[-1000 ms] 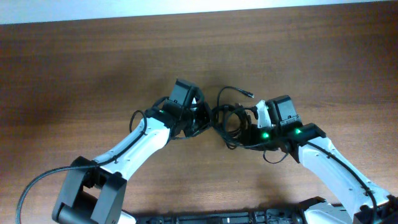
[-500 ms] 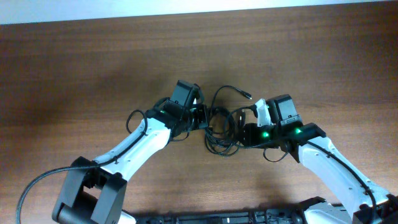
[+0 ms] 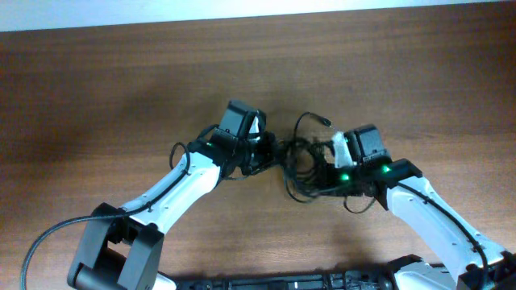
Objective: Untangle cables
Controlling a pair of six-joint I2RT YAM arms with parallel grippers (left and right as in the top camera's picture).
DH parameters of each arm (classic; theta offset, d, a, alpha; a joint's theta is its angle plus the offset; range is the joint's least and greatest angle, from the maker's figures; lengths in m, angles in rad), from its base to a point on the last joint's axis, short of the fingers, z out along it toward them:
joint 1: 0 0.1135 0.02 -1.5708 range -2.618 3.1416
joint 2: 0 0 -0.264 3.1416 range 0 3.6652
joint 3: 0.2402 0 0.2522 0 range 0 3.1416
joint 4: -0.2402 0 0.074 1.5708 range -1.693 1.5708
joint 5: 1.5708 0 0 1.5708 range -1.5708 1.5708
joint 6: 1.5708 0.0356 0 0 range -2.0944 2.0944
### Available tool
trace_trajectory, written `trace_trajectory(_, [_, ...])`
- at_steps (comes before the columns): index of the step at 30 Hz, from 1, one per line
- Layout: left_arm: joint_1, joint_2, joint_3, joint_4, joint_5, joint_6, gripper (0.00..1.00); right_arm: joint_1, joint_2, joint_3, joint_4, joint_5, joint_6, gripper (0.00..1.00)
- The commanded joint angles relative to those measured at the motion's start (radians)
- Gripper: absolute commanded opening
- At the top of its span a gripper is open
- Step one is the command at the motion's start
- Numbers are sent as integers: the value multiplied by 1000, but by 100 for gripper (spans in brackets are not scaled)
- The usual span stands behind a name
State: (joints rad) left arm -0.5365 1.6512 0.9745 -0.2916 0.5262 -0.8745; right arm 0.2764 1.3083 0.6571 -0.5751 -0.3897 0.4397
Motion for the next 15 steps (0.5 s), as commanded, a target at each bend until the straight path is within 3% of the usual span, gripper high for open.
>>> trace_trajectory(1, [8, -21, 6, -103, -245, 62, 0, -3, 8, 0, -209, 530, 295, 4])
trace_trajectory(3, [47, -21, 6, -139, -286, 107, 0, -3, 8, 0, -267, 627, 389, 4])
trace_trajectory(8, [49, -21, 6, -153, -271, 264, 0, -3, 8, 0, -249, 636, 389, 4])
trace_trajectory(10, [49, -22, 6, -182, -414, 362, 0, -3, 8, 0, -267, 740, 389, 7])
trace_trajectory(11, [50, -47, 7, -204, -493, 385, 0, -3, 8, 0, -267, 745, 389, 8])
trace_trajectory(15, [85, -359, 16, -196, -492, 603, 0, -3, 7, 0, -267, 745, 389, 9])
